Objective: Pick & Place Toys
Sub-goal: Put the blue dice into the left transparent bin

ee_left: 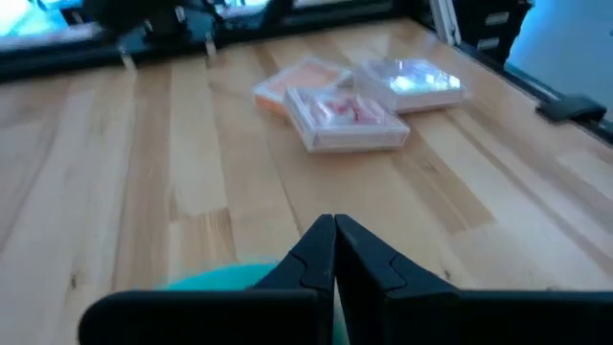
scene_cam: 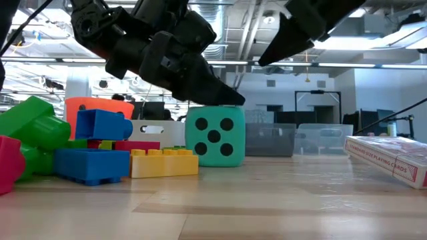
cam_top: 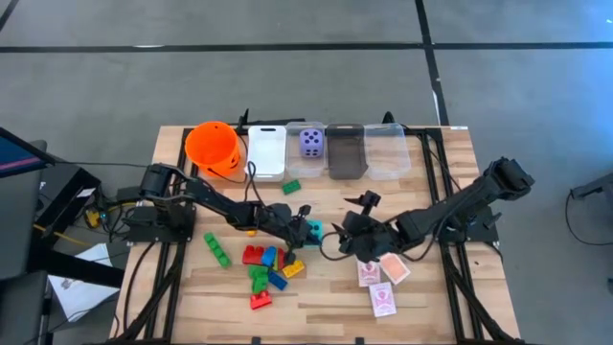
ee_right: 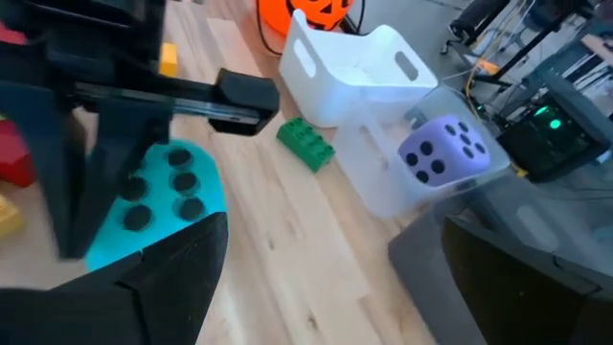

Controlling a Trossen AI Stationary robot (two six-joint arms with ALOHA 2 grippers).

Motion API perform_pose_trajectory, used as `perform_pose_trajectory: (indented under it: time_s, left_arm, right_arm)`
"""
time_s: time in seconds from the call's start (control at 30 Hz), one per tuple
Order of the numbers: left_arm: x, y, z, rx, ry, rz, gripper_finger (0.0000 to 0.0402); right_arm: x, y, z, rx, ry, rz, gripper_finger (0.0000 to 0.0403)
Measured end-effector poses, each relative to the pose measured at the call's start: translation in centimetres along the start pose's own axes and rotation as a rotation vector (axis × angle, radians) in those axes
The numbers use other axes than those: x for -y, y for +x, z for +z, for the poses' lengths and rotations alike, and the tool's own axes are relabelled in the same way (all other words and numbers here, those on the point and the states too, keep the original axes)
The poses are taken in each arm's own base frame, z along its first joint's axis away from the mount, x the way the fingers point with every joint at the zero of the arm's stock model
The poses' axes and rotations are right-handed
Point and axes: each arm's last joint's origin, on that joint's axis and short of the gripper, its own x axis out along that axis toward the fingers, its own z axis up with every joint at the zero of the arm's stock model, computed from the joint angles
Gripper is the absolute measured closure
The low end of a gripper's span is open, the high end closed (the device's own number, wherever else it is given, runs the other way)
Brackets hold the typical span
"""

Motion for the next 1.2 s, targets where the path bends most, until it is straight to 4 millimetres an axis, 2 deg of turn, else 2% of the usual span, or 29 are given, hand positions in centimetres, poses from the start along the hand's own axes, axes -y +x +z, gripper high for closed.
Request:
perform_pose_trajectory:
  time_s: [0.27, 0.37, 0.5, 0.63, 0.8, 0.87, 0.97, 1.03, 1.2]
  left_arm:
    - [-0.6, -1.2, 2.1, 0.072, 0.032, 0.099, 0.0401]
    - [-0.9, -2.6, 3.6, 0.101, 0.034, 0.112, 0.0401]
    - [-1.0, -5.2, 5.7, 0.106, 0.038, 0.124, 0.0401]
    - [-0.9, -8.1, 7.3, 0.07, 0.048, 0.166, 0.04]
    - [-0.9, -10.7, 8.0, 0.003, 0.039, 0.279, 0.04]
    - [-1.0, -11.2, 8.2, -0.004, 0.018, 0.306, 0.04]
    - [-0.9, -11.7, 8.2, -0.007, -0.023, 0.317, 0.04]
    - [-0.9, -11.8, 8.3, -0.003, -0.052, 0.317, 0.04]
    - [-0.9, -11.8, 8.3, 0.004, -0.101, 0.317, 0.04]
  right_arm:
    - [0.5, 0.9, 0.7, 0.023, -0.084, -0.014, 0.0029]
    - [0.9, 1.4, 0.7, -0.002, -0.096, 0.023, 0.0029]
    - [1.3, 2.7, 0.0, -0.07, -0.077, 0.183, 0.0029]
    - [1.3, 4.0, -2.0, -0.101, -0.039, 0.293, 0.0029]
    - [0.5, 3.5, -4.4, -0.121, 0.025, 0.348, 0.0029]
    - [-0.3, 3.0, -5.3, -0.082, 0.049, 0.369, 0.0029]
    - [-1.2, 2.5, -6.5, 0.071, 0.13, 0.368, 0.0029]
    - [-1.4, 2.3, -8.0, 0.172, 0.166, 0.344, 0.0029]
    - [-0.4, 2.6, -11.0, 0.304, 0.276, 0.341, 0.0029]
